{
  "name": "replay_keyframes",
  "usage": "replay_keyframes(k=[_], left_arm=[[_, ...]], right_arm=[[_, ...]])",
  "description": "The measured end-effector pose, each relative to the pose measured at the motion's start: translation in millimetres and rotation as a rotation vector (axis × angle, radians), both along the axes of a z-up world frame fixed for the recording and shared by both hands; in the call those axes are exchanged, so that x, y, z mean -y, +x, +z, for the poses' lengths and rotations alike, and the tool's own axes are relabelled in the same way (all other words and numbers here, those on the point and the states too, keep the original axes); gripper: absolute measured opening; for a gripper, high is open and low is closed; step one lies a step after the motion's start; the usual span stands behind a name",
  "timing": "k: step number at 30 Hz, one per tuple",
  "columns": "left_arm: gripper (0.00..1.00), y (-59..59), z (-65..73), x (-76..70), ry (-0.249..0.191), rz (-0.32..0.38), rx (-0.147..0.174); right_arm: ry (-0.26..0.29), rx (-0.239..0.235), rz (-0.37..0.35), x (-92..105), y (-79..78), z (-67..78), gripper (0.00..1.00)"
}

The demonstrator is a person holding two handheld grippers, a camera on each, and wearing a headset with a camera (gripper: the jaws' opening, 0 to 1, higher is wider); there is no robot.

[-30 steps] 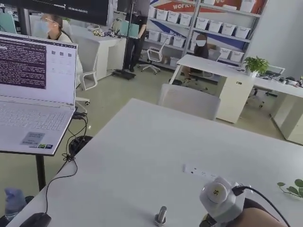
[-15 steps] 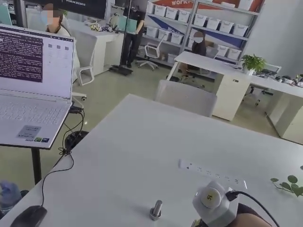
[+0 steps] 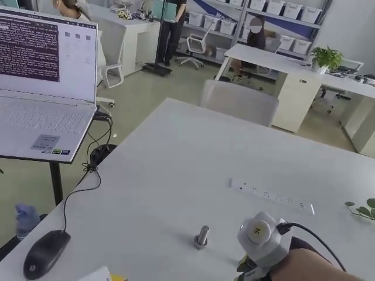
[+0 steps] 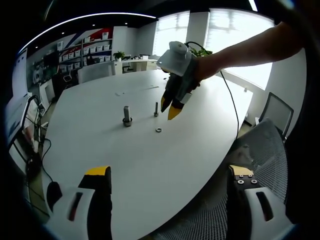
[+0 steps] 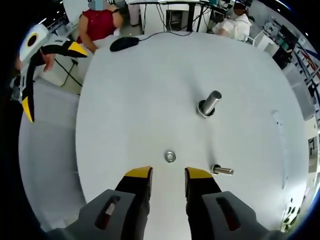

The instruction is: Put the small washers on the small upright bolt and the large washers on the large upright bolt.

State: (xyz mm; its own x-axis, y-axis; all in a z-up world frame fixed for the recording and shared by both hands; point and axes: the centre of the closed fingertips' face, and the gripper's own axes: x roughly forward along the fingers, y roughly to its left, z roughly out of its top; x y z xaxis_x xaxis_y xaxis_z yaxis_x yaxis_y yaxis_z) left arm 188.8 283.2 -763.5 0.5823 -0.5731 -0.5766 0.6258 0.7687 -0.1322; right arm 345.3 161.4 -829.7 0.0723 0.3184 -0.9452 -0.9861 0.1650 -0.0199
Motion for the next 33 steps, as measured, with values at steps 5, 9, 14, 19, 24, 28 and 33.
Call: replay_keyframes(k=[5, 9, 14, 19, 24, 28, 33], left_arm=[[0.95, 0.9, 1.7, 1.7, 0.002, -0.002, 0.002], [0.95, 2.1, 2.8, 1.4, -0.002, 0.006, 0.004], [0.95, 1.1, 1.2, 1.0, -0.001, 0.004, 0.000], [0.93, -0.2, -0.9, -0.1, 0.002, 0.002, -0.012], [0.92, -2.5, -2.0, -1.5, 0.004, 0.001, -0.016], [0.92, -4.0, -3.5, -2.6, 0.009, -0.005, -0.020], [0.91, -3.2, -3.4, -3.9, 0.010, -0.006, -0.024]], right_arm=[[-0.005, -0.001, 0.003, -3.8, 1.7, -12.8, 0.27], [-0.016, -0.006, 0.007, -5.8, 1.5, -21.6, 0.27], [-0.035, 0.001, -0.007, -5.0, 7.3, -31.3, 0.27], [-0.044, 0.000, 0.008, -8.7, 6.3, -37.4, 0.27], [-0.044, -0.001, -0.001, -13.1, 7.7, -40.7, 0.26], [-0.053, 0.000, 0.005, -12.8, 7.8, -44.6, 0.26], [-0.058, -0.004, -0.013, -11.1, 7.9, -46.5, 0.26]])
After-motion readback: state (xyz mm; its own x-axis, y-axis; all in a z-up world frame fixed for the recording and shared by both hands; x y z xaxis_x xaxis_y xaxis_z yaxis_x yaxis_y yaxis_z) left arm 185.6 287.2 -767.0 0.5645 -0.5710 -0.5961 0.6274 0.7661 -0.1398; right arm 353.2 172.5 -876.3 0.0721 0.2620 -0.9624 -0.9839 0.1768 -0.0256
